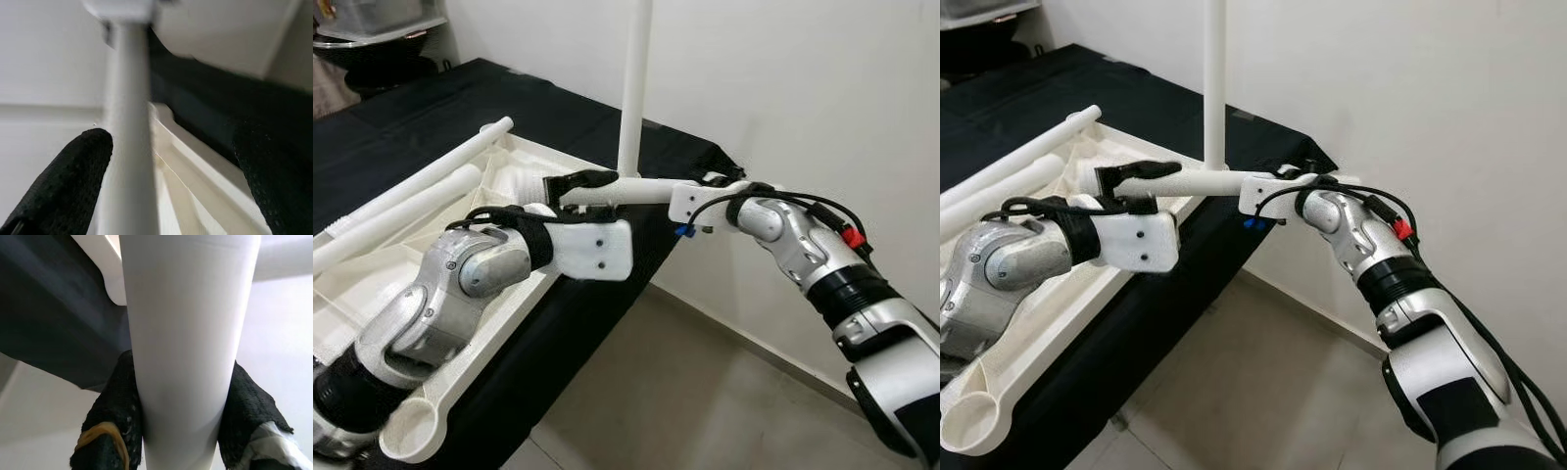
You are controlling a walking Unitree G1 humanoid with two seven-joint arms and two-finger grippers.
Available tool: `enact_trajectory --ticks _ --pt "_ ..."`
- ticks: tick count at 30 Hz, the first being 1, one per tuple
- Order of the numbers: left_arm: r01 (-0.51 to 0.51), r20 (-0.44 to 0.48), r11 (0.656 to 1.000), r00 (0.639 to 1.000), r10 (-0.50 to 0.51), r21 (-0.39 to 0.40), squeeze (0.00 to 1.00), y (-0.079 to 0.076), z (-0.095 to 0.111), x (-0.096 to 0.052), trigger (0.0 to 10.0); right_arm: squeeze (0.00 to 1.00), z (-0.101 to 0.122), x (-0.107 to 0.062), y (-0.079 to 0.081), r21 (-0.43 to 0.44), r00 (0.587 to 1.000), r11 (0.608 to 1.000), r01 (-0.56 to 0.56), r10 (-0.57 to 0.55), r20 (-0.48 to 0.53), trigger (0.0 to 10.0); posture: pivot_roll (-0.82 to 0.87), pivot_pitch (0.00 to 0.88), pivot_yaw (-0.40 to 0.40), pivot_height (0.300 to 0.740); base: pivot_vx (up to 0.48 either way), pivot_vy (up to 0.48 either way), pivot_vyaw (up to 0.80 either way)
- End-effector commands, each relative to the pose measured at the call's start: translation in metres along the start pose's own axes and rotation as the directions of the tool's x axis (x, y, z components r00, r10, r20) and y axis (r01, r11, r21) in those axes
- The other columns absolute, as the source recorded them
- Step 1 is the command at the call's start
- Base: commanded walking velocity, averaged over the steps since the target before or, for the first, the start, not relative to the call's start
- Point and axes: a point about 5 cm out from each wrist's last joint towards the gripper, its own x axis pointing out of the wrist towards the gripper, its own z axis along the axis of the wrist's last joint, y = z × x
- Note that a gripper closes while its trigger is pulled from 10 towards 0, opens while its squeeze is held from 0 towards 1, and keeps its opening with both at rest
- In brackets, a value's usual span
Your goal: Building children table
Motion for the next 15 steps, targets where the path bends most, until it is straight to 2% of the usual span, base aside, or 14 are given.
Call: enact_trajectory --ticks 1,5,7,14,15 --pt "0.078 -0.025 0.996 0.997 -0.077 0.035 0.00 -0.011 -0.003 0.002 10.0 0.00 0.006 0.001 -0.004 -0.051 0.999 0.999 0.004 -0.002 0.032 10.0 0.05 0.128 -0.074 0.740 0.000 0.000 0.00" --pt "0.145 -0.097 0.987 0.986 -0.138 0.064 0.00 -0.020 -0.013 0.010 10.0 0.00 0.015 0.002 -0.010 -0.083 0.997 0.996 0.023 -0.016 0.079 10.0 0.05 0.128 -0.074 0.740 0.000 0.000 0.00" --pt "0.086 -0.115 0.992 0.991 -0.074 0.097 0.00 -0.014 -0.015 0.018 10.0 0.00 0.019 0.002 -0.013 -0.077 0.995 0.997 0.030 -0.023 0.096 10.0 0.05 0.129 -0.073 0.740 0.000 0.000 0.00" --pt "-0.017 -0.142 0.988 0.989 0.039 0.154 0.00 0.001 -0.023 0.022 10.0 0.00 0.019 0.002 -0.012 -0.064 0.994 0.998 0.028 -0.021 0.110 10.0 0.05 0.131 -0.072 0.740 0.000 0.000 0.00" --pt "-0.063 -0.139 0.984 0.987 0.086 0.165 0.00 0.008 -0.022 0.022 10.0 0.00 0.018 0.003 -0.011 -0.059 0.994 0.998 0.028 -0.021 0.104 10.0 0.05 0.133 -0.074 0.740 0.000 0.000 0.00"
